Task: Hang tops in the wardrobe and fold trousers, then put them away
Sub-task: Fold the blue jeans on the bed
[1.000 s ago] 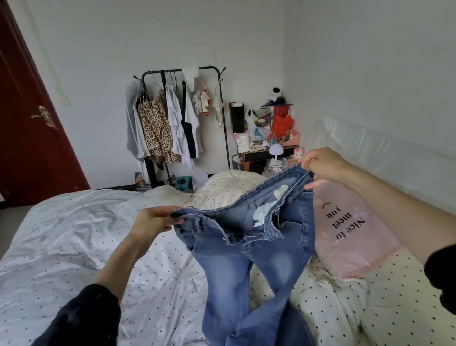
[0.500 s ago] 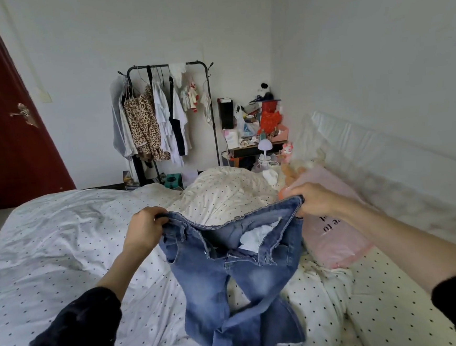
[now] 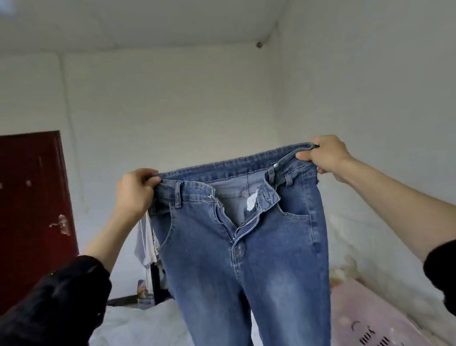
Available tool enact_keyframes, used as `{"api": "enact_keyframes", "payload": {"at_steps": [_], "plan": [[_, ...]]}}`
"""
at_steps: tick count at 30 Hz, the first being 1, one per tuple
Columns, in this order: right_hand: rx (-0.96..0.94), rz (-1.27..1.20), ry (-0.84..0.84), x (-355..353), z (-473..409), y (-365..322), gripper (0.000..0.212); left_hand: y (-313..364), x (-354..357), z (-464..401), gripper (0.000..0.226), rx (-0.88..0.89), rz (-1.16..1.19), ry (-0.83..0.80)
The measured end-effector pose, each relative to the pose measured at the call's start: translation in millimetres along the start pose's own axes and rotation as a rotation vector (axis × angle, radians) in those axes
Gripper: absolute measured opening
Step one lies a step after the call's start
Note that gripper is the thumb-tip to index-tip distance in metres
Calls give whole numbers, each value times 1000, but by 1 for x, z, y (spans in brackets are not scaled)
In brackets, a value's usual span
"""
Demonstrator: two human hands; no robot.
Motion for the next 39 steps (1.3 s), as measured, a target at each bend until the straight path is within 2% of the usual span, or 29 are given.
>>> {"api": "enact_keyframes", "payload": {"at_steps": [3,6,10,13,17,21,24,27,30,32,36,39], "plan": [[-89,-28,177,-40,-32,-60,37,57,-39,-42,22,100,35,119],[-167,-20,324,-73,-43,-111,29,110,-77,-67,22,190,50,246],[-251,44,487,-104,-41,-150,5,160,-116,-77,20,308,64,345],[-351,48,507,-116,-43,-162,6,176,-133,-79,20,347,75,371],[-372,-91,272,-92,-47,-147,9,149,-115,-81,21,249,38,221],[-123,-321,-106,-26,-24,-74,11,72,-63,-60,17,24,96,-72],[122,-345,-320,33,21,6,18,-11,-12,-9,18,-210,69,-265],[344,-362,-425,83,78,79,31,-86,25,56,17,-344,-123,-391],[487,-289,-569,127,142,134,38,-146,51,124,22,-395,-398,-567],[588,-242,-671,151,185,167,40,-183,62,170,22,-442,-485,-680],[757,-191,-820,180,254,207,18,-234,67,243,23,-589,-419,-824],[830,-171,-836,194,293,230,16,-251,66,292,21,-653,-361,-894]]}}
Point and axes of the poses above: each hand's wrist, its own z-axis away from the middle knuckle, its own x-axis out of the palm, y = z × x, the point moved 8 cm from there along -z, towards the middle knuckle, and after that the axes turned 6 degrees about -x, right-handed, at the moved point
